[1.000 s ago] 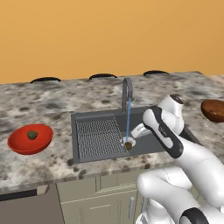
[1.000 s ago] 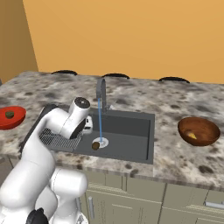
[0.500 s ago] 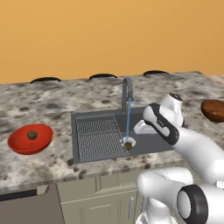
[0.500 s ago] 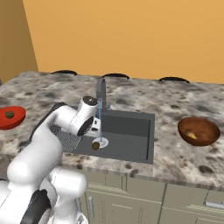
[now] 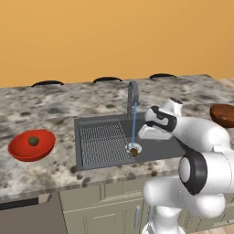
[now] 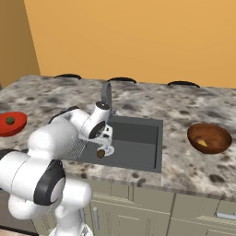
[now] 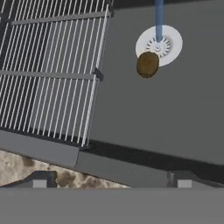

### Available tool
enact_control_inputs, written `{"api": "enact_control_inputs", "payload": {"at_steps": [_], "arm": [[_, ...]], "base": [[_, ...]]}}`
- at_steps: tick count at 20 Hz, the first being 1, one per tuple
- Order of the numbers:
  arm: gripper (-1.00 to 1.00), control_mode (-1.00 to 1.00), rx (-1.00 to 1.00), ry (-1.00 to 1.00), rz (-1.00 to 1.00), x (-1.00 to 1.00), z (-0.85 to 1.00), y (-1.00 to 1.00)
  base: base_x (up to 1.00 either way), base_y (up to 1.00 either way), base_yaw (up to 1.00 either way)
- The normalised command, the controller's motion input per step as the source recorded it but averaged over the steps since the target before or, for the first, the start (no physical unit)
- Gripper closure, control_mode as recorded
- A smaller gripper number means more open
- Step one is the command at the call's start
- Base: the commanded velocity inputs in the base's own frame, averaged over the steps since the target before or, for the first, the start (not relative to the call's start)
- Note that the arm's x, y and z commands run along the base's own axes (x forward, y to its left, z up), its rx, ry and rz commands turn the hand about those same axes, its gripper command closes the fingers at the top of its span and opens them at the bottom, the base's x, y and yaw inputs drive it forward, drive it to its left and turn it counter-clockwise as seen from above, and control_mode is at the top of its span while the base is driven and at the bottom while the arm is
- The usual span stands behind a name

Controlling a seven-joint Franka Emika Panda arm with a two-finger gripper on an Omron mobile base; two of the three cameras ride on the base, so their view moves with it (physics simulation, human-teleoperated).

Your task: Pick the kiwis from the sink and place them in one bowl. Place the pear in the other bowl. Then turn off the sink faucet.

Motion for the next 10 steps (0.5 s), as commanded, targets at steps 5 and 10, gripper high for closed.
{"api": "enact_control_inputs", "payload": {"at_steps": [5, 10], "arm": [[-1.00, -1.00, -0.01, 0.09, 0.00, 0.44, -0.35, 0.00], [-1.00, -1.00, 0.00, 0.07, 0.01, 0.42, -0.36, 0.00]], "base": [[0.00, 0.00, 0.00], [0.00, 0.00, 0.00]]}}
